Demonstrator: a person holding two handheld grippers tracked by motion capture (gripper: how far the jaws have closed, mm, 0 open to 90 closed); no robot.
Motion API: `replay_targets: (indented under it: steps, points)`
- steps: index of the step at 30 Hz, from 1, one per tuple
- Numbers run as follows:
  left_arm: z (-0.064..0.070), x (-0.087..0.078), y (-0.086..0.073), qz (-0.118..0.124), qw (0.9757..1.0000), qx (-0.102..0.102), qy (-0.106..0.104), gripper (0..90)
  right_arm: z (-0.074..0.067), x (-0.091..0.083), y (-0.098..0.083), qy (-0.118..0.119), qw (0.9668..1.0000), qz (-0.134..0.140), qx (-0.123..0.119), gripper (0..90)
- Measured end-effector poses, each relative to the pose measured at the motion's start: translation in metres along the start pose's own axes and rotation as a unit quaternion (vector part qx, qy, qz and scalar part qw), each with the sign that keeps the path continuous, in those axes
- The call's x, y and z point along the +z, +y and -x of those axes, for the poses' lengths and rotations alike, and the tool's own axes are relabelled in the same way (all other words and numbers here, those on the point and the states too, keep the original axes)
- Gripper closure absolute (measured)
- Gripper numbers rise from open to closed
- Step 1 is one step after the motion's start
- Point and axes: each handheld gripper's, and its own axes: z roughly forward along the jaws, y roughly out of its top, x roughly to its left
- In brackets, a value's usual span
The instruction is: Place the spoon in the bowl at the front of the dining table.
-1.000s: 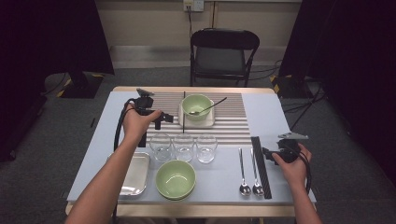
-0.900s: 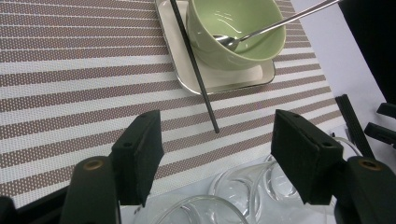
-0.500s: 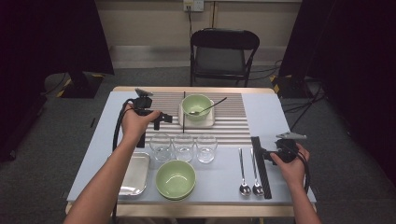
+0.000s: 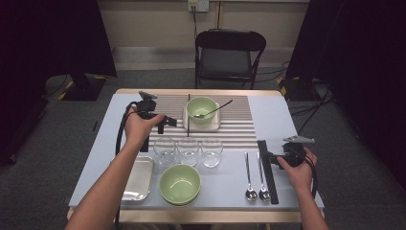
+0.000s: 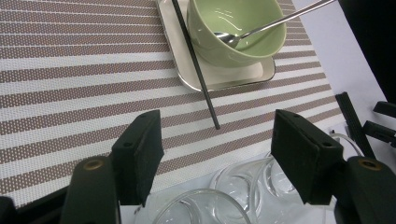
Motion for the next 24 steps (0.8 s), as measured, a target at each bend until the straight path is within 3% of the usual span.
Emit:
replay_targets:
  steps: [16, 24]
  points:
    - [-0.0054, -0.0032, -0.0014, -0.002, 1.0000, -0.004, 0.000, 33.8, 0.0007, 0.0018, -0.0012, -0.015, 0.9999, -0.007, 0.001, 24.6]
    - [-0.0059, -0.0053, -0.0018, 0.000, 1.0000, -0.003, 0.004, 34.4, 0.0019, -0.0003, -0.0009, -0.030, 0.9994, -0.008, 0.017, 39.0]
